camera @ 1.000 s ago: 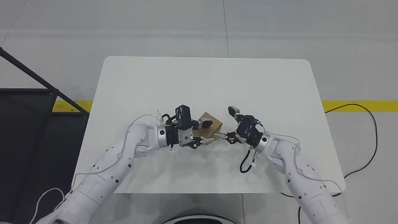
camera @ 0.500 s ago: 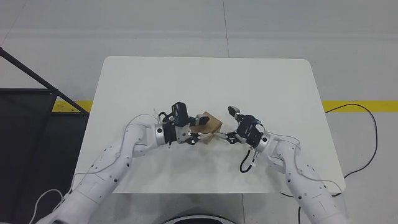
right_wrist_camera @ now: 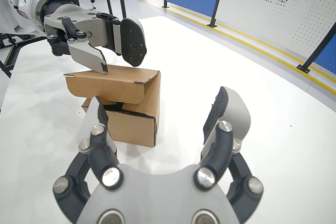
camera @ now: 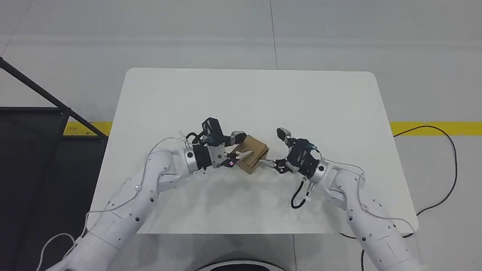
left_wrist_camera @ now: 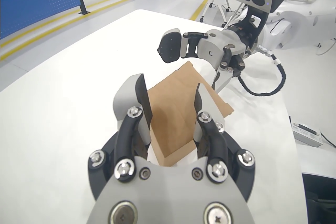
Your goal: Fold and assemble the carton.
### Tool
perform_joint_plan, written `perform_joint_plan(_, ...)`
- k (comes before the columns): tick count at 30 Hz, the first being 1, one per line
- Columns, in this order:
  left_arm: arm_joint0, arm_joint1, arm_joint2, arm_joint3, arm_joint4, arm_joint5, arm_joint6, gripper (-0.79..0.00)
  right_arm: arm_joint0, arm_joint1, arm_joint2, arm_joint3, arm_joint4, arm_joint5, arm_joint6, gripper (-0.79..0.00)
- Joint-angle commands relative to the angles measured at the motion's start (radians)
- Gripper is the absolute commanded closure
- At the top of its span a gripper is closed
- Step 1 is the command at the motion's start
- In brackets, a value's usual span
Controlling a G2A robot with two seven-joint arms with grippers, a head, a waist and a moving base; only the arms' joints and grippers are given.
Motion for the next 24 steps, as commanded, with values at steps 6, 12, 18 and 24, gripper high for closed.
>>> perform_joint_plan(6, 0.003, -0.001, 0.001, -0.005, 0.003, -0.006, -0.005, -0.413, -0.001, 0.0, 0.002, -0.002, -0.002, -0.001, 0.002, -0.745)
perform_joint_plan(12, 0.003, -0.002, 0.002, -0.003, 0.003, -0.011, -0.009, -0.397, 0.001, -0.001, 0.001, -0.002, -0.001, -0.001, 0.005, -0.742)
perform_joint_plan(18, 0.001, -0.003, 0.003, -0.002, 0.001, -0.016, -0.013, -0.388, 0.003, -0.002, 0.001, -0.003, 0.002, 0.002, 0.011, -0.733)
perform_joint_plan(24, 0.0, -0.004, 0.004, 0.001, 0.004, -0.018, -0.013, -0.388, -0.007, 0.001, 0.011, -0.013, -0.001, 0.004, 0.008, -0.739)
